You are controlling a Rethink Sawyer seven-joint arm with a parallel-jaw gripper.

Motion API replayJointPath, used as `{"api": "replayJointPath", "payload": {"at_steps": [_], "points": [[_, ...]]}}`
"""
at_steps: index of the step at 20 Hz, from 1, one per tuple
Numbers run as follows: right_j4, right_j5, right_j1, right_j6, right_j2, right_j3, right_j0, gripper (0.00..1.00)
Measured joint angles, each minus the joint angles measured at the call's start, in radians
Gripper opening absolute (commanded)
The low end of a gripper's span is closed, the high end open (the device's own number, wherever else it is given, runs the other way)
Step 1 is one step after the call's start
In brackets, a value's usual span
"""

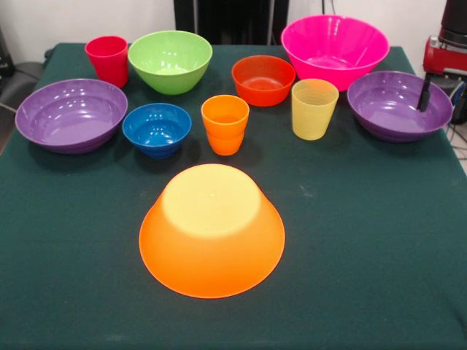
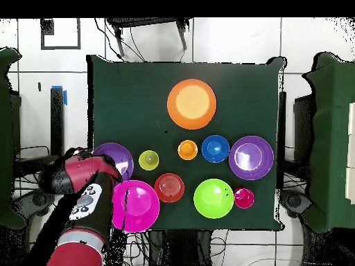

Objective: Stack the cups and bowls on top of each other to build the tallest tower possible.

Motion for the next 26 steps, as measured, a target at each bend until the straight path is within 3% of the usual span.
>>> {"api": "replayJointPath", "payload": {"at_steps": [15,26], "points": [[0.093,0.0,0.095,0.0,-0.051,-0.029,0.122,1.0],[0.121,0.0,0.106,0.0,-0.06,-0.029,0.125,1.0]]}}
